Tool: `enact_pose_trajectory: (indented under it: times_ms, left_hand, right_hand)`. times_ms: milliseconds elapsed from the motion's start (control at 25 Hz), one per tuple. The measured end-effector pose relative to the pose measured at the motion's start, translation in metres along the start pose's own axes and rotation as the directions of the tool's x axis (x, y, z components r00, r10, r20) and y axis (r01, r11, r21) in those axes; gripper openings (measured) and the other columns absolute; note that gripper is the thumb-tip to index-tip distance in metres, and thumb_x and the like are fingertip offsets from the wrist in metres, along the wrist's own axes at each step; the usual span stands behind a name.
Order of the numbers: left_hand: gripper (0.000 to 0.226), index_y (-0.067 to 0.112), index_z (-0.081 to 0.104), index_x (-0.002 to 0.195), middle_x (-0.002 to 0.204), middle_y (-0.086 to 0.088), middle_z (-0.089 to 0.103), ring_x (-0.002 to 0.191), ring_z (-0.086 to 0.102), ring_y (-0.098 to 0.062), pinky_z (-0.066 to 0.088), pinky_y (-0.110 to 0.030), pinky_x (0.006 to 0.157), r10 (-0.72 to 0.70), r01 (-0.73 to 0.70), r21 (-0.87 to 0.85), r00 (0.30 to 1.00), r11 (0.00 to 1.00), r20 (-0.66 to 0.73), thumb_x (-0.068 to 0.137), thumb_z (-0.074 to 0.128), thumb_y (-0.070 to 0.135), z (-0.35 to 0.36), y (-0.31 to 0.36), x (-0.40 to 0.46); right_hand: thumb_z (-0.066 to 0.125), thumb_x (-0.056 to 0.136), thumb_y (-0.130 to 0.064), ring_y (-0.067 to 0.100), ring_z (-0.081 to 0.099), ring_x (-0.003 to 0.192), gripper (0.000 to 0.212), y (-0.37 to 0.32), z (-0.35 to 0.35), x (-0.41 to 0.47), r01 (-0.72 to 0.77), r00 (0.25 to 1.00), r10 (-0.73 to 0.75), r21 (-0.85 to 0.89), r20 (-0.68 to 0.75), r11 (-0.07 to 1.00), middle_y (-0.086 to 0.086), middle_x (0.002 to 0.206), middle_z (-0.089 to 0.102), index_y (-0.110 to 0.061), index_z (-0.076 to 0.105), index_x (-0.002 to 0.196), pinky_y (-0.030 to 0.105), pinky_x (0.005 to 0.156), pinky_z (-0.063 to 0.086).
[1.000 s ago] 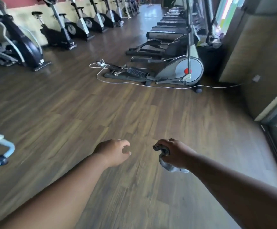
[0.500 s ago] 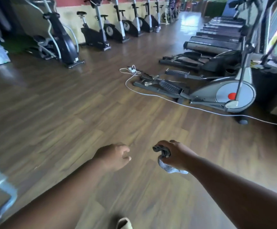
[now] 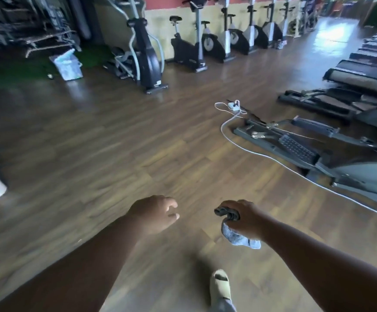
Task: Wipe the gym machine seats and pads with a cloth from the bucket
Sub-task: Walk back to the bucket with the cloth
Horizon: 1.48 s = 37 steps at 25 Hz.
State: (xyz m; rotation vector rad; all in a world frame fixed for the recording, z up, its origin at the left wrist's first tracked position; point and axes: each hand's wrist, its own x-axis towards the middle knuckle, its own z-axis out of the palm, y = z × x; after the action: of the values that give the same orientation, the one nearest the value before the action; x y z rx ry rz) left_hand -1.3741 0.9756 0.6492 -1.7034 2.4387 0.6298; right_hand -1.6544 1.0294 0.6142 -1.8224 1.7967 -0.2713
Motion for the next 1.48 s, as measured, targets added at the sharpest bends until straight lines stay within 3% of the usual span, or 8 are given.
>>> enact_pose_trajectory:
  times_ms: [240, 360, 520, 720, 880, 1080, 1280, 1480]
  left_hand:
    - [0.043, 0.042, 0.055, 0.131, 0.130, 0.016, 0.061, 0.117, 0.059, -0.008, 0.043, -0.026, 0.093, -0.268, 0.263, -0.071, 0.961, 0.962, -0.070, 0.091, 0.053, 0.058, -0.070, -0.081, 0.121]
    - [0.043, 0.041, 0.053, 0.133, 0.132, 0.017, 0.060, 0.120, 0.056, -0.008, 0.044, -0.028, 0.095, -0.348, 0.342, -0.080, 0.934, 0.936, -0.084, 0.093, 0.051, 0.056, -0.099, -0.124, 0.155]
    - [0.039, 0.044, 0.053, 0.130, 0.125, 0.018, 0.061, 0.116, 0.057, -0.006, 0.045, -0.031, 0.097, -0.432, 0.420, -0.126, 0.897, 0.899, -0.091, 0.093, 0.050, 0.058, -0.130, -0.201, 0.202]
    - [0.039, 0.042, 0.055, 0.130, 0.125, 0.018, 0.061, 0.120, 0.055, -0.008, 0.043, -0.033, 0.102, -0.444, 0.426, -0.149, 0.888, 0.892, -0.122, 0.093, 0.052, 0.055, -0.181, -0.316, 0.291]
    - [0.041, 0.039, 0.054, 0.134, 0.131, 0.015, 0.060, 0.122, 0.055, -0.010, 0.044, -0.031, 0.101, -0.400, 0.389, -0.113, 0.911, 0.914, -0.102, 0.095, 0.051, 0.053, -0.244, -0.405, 0.367]
    - [0.041, 0.040, 0.055, 0.132, 0.126, 0.015, 0.062, 0.114, 0.059, -0.009, 0.047, -0.033, 0.097, -0.405, 0.389, -0.147, 0.907, 0.910, -0.110, 0.093, 0.052, 0.054, -0.318, -0.498, 0.454]
    - [0.043, 0.038, 0.054, 0.135, 0.131, 0.015, 0.061, 0.119, 0.056, -0.009, 0.046, -0.034, 0.099, -0.478, 0.453, -0.183, 0.868, 0.872, -0.130, 0.094, 0.053, 0.054, -0.369, -0.594, 0.542]
    - [0.043, 0.041, 0.053, 0.135, 0.132, 0.018, 0.058, 0.121, 0.054, -0.007, 0.043, -0.032, 0.102, -0.651, 0.586, -0.335, 0.750, 0.738, -0.121, 0.094, 0.051, 0.056, -0.414, -0.688, 0.598]
  right_hand:
    - [0.062, 0.085, -0.032, 0.014, 0.058, 0.100, 0.039, -0.040, -0.046, 0.228, 0.223, 0.970, -0.214, -0.080, 0.115, 0.971, -0.011, 0.100, 0.056, -0.044, 0.060, 0.122, 0.024, 0.081, 0.043]
    - [0.059, 0.084, -0.031, 0.012, 0.058, 0.087, 0.031, -0.090, -0.060, 0.317, 0.338, 0.927, -0.314, -0.093, 0.205, 0.937, -0.016, 0.089, 0.058, -0.040, 0.061, 0.113, 0.027, 0.076, 0.047]
    - [0.058, 0.081, -0.029, 0.018, 0.060, 0.083, 0.027, -0.164, -0.057, 0.423, 0.461, 0.865, -0.423, -0.096, 0.269, 0.882, -0.007, 0.091, 0.064, -0.033, 0.059, 0.107, 0.030, 0.070, 0.049]
    - [0.059, 0.081, -0.027, 0.019, 0.061, 0.082, 0.028, -0.241, -0.038, 0.561, 0.470, 0.857, -0.420, -0.118, 0.299, 0.875, -0.008, 0.087, 0.063, -0.035, 0.059, 0.108, 0.031, 0.068, 0.049]
    - [0.062, 0.081, -0.029, 0.018, 0.062, 0.092, 0.036, -0.304, -0.034, 0.663, 0.435, 0.874, -0.394, -0.100, 0.284, 0.895, -0.006, 0.099, 0.064, -0.038, 0.061, 0.116, 0.032, 0.079, 0.052]
    - [0.064, 0.083, -0.030, 0.016, 0.061, 0.092, 0.038, -0.368, -0.034, 0.789, 0.450, 0.863, -0.406, -0.093, 0.301, 0.888, -0.007, 0.103, 0.065, -0.039, 0.060, 0.120, 0.031, 0.077, 0.051]
    - [0.060, 0.080, -0.026, 0.008, 0.060, 0.078, 0.033, -0.440, -0.028, 0.945, 0.547, 0.801, -0.481, -0.111, 0.357, 0.829, -0.015, 0.085, 0.063, -0.038, 0.062, 0.110, 0.022, 0.063, 0.043]
    - [0.062, 0.080, -0.020, 0.015, 0.064, 0.086, 0.036, -0.548, -0.016, 1.090, 0.669, 0.667, -0.564, -0.059, 0.487, 0.741, -0.009, 0.095, 0.068, -0.035, 0.063, 0.112, 0.027, 0.072, 0.048]
